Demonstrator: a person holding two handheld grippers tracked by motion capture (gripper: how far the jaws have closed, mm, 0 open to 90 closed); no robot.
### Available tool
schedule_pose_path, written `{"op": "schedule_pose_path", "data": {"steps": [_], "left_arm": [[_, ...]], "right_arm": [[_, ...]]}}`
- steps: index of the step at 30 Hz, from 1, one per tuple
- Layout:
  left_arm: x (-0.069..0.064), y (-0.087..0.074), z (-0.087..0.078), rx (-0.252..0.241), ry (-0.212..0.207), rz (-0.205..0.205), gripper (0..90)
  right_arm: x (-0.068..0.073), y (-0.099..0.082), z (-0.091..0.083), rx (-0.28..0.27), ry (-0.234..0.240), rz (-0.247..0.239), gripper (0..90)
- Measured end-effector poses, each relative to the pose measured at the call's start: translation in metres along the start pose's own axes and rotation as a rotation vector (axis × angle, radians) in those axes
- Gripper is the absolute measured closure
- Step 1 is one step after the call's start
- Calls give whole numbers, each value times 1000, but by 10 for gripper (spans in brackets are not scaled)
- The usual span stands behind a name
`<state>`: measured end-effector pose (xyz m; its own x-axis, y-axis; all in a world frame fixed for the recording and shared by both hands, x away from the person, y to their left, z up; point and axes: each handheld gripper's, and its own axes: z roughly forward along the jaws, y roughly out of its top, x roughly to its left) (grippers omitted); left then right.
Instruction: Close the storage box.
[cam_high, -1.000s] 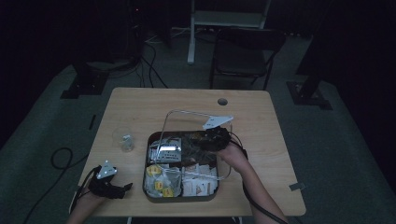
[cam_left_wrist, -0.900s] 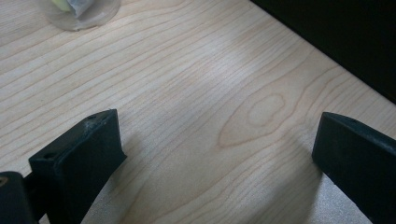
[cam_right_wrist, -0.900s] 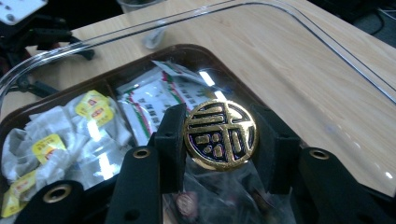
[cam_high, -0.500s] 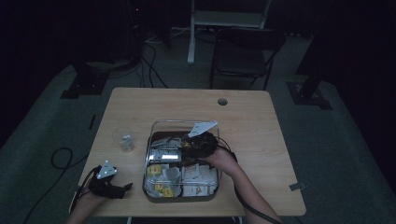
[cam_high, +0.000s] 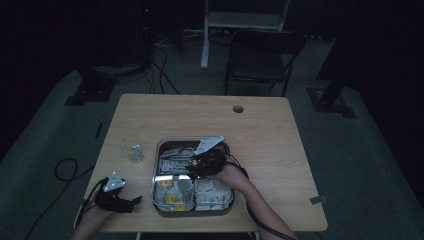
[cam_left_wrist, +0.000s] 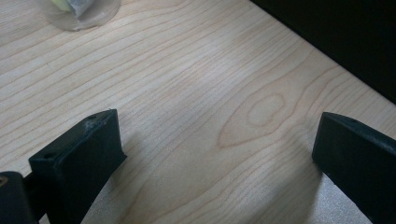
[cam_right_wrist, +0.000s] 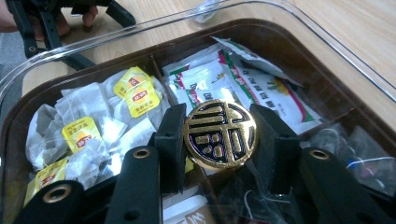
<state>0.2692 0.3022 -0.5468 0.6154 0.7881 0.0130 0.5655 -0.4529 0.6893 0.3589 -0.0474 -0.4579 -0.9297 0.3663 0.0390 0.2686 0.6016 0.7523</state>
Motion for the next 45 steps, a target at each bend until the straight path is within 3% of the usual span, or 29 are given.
{"op": "schedule_pose_path", "data": {"steps": [14, 29, 45], "left_arm": [[0, 0, 0, 0, -1, 0, 23], [0, 0, 0, 0, 0, 1, 23], [0, 0, 0, 0, 0, 0, 23]], "right_arm": [[-2, -10, 5, 19, 6, -2, 584], [-2, -15, 3, 2, 2, 17, 583], [0, -18, 6, 5, 33, 23, 584]]}}
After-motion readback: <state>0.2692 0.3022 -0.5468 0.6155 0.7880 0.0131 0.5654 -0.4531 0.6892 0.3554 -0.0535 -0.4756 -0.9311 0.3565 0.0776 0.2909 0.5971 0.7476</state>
